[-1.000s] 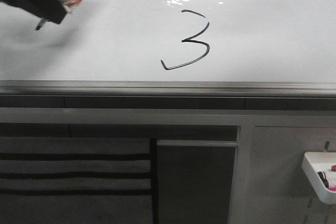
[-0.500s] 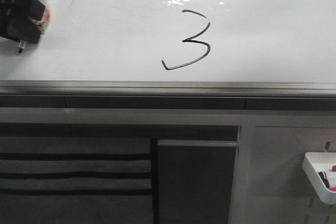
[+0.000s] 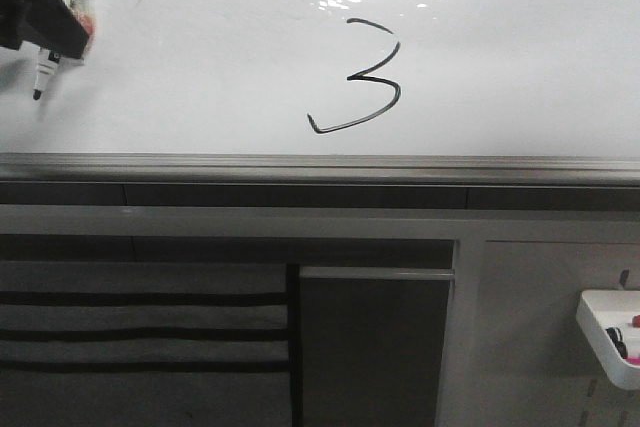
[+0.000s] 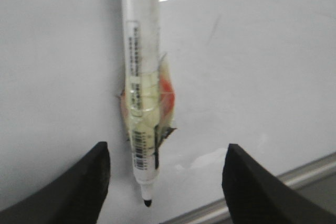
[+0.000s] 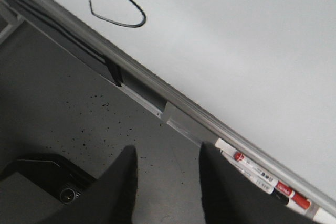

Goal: Write number 3 on whiteboard

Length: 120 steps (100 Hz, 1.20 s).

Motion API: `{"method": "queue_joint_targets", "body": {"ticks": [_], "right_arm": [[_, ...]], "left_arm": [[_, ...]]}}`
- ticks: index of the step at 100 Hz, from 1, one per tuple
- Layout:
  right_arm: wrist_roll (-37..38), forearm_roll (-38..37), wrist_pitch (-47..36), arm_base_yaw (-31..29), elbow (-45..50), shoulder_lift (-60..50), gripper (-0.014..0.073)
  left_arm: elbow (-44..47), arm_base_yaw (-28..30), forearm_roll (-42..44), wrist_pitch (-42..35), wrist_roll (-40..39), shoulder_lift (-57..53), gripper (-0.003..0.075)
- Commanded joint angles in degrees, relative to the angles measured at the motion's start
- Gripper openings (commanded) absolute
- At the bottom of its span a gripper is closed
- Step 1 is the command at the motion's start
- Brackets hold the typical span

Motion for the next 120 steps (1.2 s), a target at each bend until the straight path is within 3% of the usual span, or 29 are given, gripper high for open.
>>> {"method": "queue_joint_targets", "body": {"ticks": [1, 15, 28, 48, 61, 89, 120], "right_arm": [[4.22, 0.07, -1.89, -2.51, 0.0, -4.31, 0.0244], [9.17, 0.07, -7.39, -6.53, 7.31, -12.89, 0.0244], [11.14, -0.03, -10.93, -7.69, 14.76, -23.2, 0.0237], [16.94, -0.92, -11.2, -7.69, 22.18, -35.45, 0.0065], [21.05, -3.3, -11.53, -7.69, 25.99, -41.63, -0.0074], [23.08, -5.47, -10.2, -7.69, 29.61, -46.71, -0.0074], [23.08, -5.47, -8.85, -7.69, 29.61, -46.71, -0.0074]], "left_arm": [[-2.89, 0.12, 2.33, 4.06, -0.22, -6.6, 0.0436], [-3.5, 0.12, 6.77, 13.5, -2.87, -16.48, 0.0368], [-3.5, 0.12, 17.72, 21.06, -12.98, -26.32, 0.024], [0.8, 0.12, 28.46, 22.99, -26.14, -38.93, -0.0021], [7.55, 0.12, 28.95, 17.29, -29.8, -46.22, -0.0018], [21.74, 0.12, 27.71, -6.09, -32.51, -54.11, -0.0018], [28.5, 0.12, 27.71, -7.5, -32.51, -54.11, -0.0018]]}}
